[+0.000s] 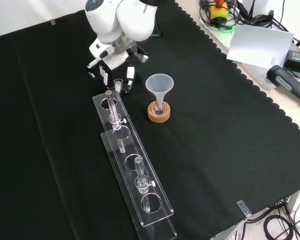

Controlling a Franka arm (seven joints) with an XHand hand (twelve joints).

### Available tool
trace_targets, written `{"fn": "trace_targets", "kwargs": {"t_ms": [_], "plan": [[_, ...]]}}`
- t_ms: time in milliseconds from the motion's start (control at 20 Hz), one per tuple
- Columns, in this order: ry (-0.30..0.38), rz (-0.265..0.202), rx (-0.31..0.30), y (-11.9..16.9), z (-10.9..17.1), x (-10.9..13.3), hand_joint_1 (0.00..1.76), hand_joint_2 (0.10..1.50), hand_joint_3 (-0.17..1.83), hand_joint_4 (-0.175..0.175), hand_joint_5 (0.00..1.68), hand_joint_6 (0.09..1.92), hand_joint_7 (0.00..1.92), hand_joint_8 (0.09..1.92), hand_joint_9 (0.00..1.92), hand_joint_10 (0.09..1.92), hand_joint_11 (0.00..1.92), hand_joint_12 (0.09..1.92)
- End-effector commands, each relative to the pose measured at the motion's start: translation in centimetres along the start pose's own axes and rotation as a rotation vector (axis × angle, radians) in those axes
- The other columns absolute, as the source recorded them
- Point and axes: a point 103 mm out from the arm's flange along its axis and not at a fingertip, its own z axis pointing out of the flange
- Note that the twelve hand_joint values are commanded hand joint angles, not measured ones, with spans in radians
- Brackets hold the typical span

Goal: Pick up the weighing funnel.

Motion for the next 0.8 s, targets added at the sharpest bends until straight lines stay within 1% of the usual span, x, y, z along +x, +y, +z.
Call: {"fn": "trace_targets", "kwargs": {"t_ms": [50,500,800], "plan": [[0.018,-0.008,-0.006,0.3,-0.6,-0.3,1.10,0.83,0.31,0.175,1.28,0.54,1.54,0.17,1.20,0.18,0.00,1.61],[0.020,-0.023,-0.024,1.0,-1.8,-0.9,1.10,0.83,0.31,0.175,1.28,0.53,1.54,0.16,1.20,0.18,0.00,1.62],[0.035,-0.041,-0.038,1.3,-3.3,-1.4,1.10,0.83,0.31,0.175,1.29,0.52,1.54,0.15,1.21,0.17,0.00,1.63]]}}
